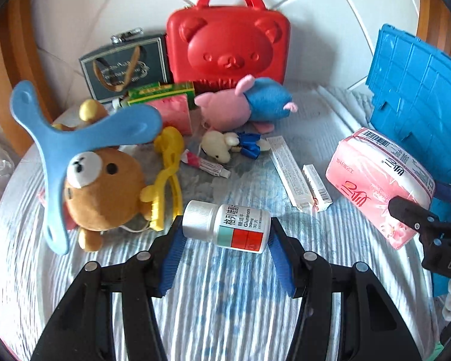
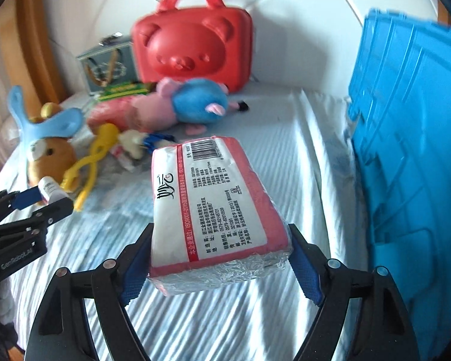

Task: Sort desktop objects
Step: 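Carry the medicine bottle and pink tissue box over the blue crate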

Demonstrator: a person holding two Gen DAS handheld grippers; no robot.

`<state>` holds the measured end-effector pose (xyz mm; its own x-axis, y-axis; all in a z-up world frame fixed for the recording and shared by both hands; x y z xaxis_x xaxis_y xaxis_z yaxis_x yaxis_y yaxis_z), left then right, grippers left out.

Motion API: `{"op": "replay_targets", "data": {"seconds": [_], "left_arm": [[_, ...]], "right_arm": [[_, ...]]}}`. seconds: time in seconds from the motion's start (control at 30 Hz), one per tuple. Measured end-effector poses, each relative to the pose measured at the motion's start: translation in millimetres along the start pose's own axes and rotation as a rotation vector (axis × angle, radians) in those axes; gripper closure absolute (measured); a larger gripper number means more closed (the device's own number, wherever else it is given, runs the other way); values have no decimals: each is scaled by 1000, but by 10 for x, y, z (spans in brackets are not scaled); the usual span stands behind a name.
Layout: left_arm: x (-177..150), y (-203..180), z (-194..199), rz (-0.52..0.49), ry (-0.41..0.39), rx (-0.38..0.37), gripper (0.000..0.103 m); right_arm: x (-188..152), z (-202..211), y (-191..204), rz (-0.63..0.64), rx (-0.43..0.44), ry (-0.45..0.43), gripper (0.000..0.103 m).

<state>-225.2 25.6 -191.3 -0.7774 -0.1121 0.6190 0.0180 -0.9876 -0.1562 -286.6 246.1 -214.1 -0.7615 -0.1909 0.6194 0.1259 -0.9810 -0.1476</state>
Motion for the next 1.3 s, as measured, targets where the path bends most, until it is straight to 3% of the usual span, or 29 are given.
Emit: {"op": "replay_targets", "data": {"seconds": [0.37,0.63,1.03,1.3], "left_arm": [[-51,114,985,37,-160,9,50],[-68,-27,1473,42,-220,1,50],[101,-887,1996,-28,-328,-103,50],[215,-1769,2320,-110,-379,-211,50]], "right_arm": [[76,1110,382,88,0,-209,20],[43,1787,339,92,-31,-337,20],[42,2663,-296,44,-160,-493,20],[-79,3154,-1114,-32,-304,-545,20]]}}
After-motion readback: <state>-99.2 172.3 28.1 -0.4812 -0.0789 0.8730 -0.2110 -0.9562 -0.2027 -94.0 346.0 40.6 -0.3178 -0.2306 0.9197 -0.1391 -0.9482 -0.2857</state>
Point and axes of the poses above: each gripper's, at about its wrist camera, not at the fingertips, and z roughly against the way its jaws point, y to its left, x to its top, the point moved 5 cm from there along -z, roughly the way its jaws point, and after that the axes turned 13 degrees about z, right-handed, at the moved point
